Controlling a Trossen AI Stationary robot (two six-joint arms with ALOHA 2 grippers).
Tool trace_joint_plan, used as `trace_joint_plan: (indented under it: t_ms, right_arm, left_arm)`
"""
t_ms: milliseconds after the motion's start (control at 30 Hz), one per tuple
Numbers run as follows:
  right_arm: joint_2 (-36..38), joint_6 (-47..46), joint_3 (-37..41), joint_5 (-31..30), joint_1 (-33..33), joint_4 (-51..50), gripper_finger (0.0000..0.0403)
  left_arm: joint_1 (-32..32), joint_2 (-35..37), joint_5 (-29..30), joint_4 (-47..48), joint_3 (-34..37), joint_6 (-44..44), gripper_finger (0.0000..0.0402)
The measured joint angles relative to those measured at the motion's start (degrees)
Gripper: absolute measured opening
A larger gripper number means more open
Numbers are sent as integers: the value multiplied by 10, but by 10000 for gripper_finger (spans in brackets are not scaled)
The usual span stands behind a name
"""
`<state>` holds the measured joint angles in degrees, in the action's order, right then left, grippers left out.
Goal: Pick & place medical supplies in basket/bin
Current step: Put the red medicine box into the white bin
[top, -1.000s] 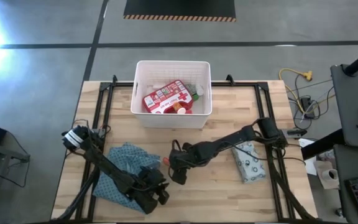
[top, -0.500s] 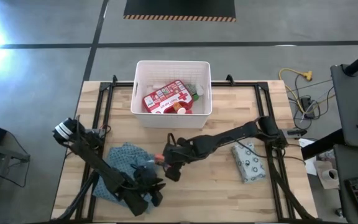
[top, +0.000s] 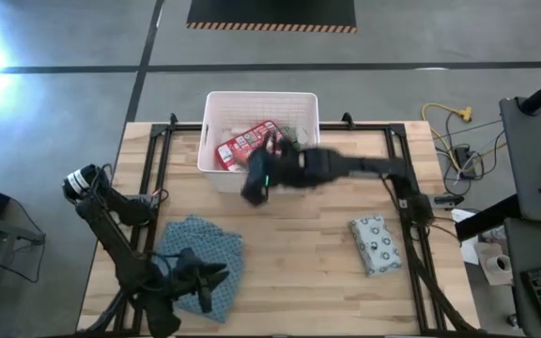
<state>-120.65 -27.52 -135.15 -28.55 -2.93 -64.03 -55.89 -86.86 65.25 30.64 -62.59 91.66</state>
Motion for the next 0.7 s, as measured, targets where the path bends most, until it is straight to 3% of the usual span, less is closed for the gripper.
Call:
trace_joint_plan:
  t_ms: [200, 467, 600, 700]
  right_arm:
    - [33, 9, 15, 66, 128, -22, 22]
    - [26, 85, 50, 283, 248, -15, 26]
    - [15, 90, 99, 381, 286, 9, 69]
    - [17, 120, 127, 390, 290, 19, 128]
  left_arm:
    - [11, 0, 26, 1, 0, 9, 102]
    - [81, 1, 45, 0, 0, 56, 102]
    - [136, 1, 37, -12, 0, 66, 102]
    - [170, 1, 23, -37, 0, 53, 102]
